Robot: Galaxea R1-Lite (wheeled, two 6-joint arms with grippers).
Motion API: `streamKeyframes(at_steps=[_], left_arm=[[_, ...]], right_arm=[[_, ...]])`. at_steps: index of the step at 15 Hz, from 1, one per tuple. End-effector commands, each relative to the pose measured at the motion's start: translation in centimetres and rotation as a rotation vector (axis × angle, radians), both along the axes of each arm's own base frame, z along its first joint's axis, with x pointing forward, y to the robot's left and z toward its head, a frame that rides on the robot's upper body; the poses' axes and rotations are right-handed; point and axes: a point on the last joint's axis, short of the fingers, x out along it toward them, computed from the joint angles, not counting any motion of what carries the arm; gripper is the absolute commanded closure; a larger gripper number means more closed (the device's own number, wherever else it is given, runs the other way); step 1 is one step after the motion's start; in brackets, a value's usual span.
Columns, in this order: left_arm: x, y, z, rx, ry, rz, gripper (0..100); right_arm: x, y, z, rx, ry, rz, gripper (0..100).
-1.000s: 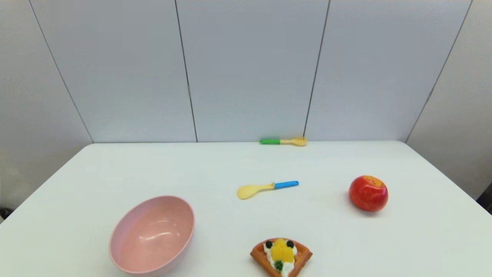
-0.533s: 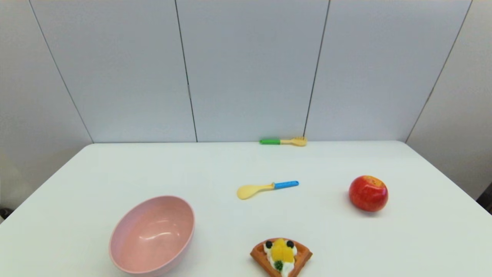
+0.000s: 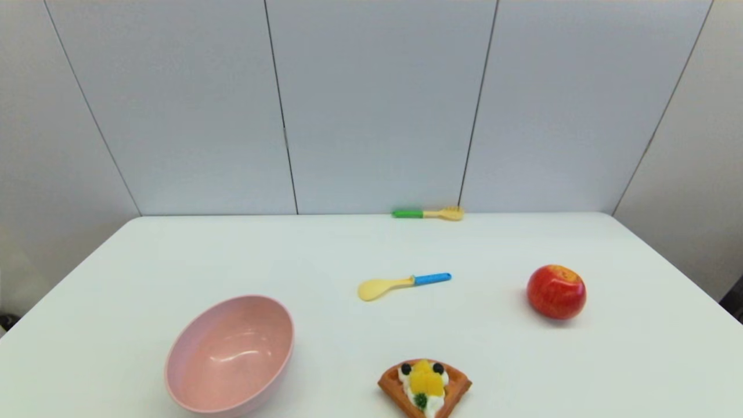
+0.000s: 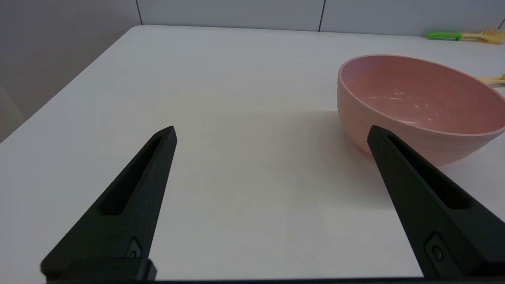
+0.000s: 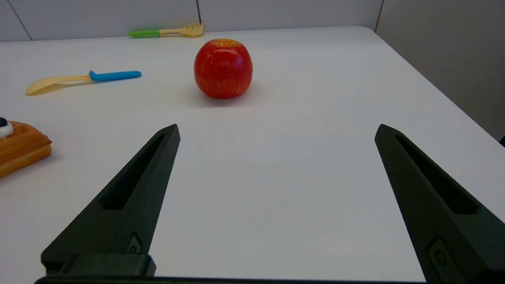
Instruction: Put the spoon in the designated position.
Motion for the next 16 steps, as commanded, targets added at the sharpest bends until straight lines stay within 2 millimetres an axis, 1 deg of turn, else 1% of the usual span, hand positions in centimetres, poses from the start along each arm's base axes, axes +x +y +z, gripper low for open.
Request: streamKeyframes(at_steps=[1,4,5,6,7,9,10,11,12,13,15,16], left_arm=[[0.0,0.0,0.0,-0.004,0.003,0.001,0],[0.0,0.0,0.0,-0.004,0.003,0.001,0],[0.2,0.0,0.0,-0.002,0.027,0.002,0],[0.5,0.0,0.5,0.009,0.069,0.0,0],[0.7,0.0,1.9,0.043,0.082,-0.006,0],[1.2,0.0,6.2,0.114,0.095,-0.028,0],[1.9,0.0,9.9,0.171,0.136,-0.049,0],[2.8,0.0,12.6,0.216,0.168,-0.065,0],[4.3,-0.2,15.1,0.261,0.204,-0.106,0],[6.0,-0.4,17.0,0.294,0.239,-0.143,0],[9.8,-1.4,19.6,0.375,0.291,-0.239,0],[12.1,-2.3,20.5,0.422,0.334,-0.307,0]], right_arm=[[0.0,0.0,0.0,0.0,0.0,0.0,0],[0.0,0.0,0.0,0.0,0.0,0.0,0],[0.0,0.0,0.0,0.0,0.0,0.0,0],[0.0,0.0,0.0,0.0,0.0,0.0,0],[0.0,0.0,0.0,0.0,0.001,0.0,0],[0.0,0.0,0.0,0.0,0.0,0.0,0],[0.0,0.0,0.0,0.0,0.0,0.0,0],[0.0,0.0,0.0,0.0,0.0,0.0,0],[0.0,0.0,0.0,0.0,0.001,0.0,0],[0.0,0.0,0.0,0.0,0.001,0.0,0],[0.0,0.0,0.0,0.0,0.0,0.0,0],[0.0,0.0,0.0,0.0,0.0,0.0,0]])
